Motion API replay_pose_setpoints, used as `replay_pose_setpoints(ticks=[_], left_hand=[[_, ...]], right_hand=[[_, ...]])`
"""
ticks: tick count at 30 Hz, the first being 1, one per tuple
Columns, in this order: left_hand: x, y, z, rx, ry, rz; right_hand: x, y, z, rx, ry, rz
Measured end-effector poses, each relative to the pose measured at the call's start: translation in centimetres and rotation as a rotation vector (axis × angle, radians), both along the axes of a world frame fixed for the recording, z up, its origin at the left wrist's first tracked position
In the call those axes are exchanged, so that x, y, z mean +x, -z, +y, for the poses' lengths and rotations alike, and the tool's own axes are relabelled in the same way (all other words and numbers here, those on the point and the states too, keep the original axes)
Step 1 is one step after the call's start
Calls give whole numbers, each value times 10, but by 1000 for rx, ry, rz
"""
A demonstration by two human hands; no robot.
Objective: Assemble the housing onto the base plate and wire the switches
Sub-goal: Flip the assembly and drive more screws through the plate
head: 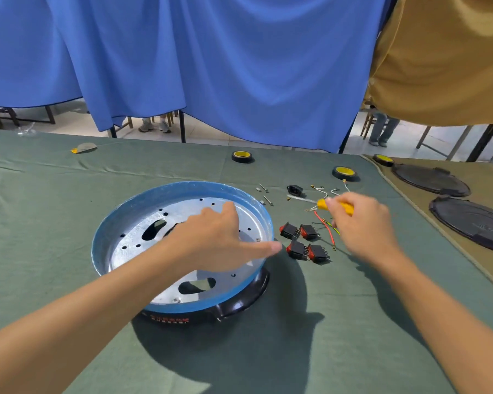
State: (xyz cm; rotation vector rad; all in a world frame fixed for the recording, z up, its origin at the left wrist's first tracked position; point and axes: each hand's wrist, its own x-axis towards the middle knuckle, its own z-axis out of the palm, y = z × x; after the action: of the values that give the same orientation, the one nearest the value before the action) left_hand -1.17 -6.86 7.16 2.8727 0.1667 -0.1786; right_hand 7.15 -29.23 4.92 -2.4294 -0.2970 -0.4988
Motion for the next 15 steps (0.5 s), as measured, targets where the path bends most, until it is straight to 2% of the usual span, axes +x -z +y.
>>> replay_pose_setpoints(ticks=[3, 5, 9, 15], left_hand=[[-13, -1, -12, 68, 44, 112], [-21, 2, -21, 127, 58, 100], [-36, 22, -48, 384, 108, -201], [-42, 37, -54, 480, 148, -299]], right_hand=[[-2, 34, -19, 75, 94, -71], [-7, 48, -27, 49, 138, -86], [-20, 64, -32, -106, 218, -98], [-24, 68, -27, -355, 297, -5]])
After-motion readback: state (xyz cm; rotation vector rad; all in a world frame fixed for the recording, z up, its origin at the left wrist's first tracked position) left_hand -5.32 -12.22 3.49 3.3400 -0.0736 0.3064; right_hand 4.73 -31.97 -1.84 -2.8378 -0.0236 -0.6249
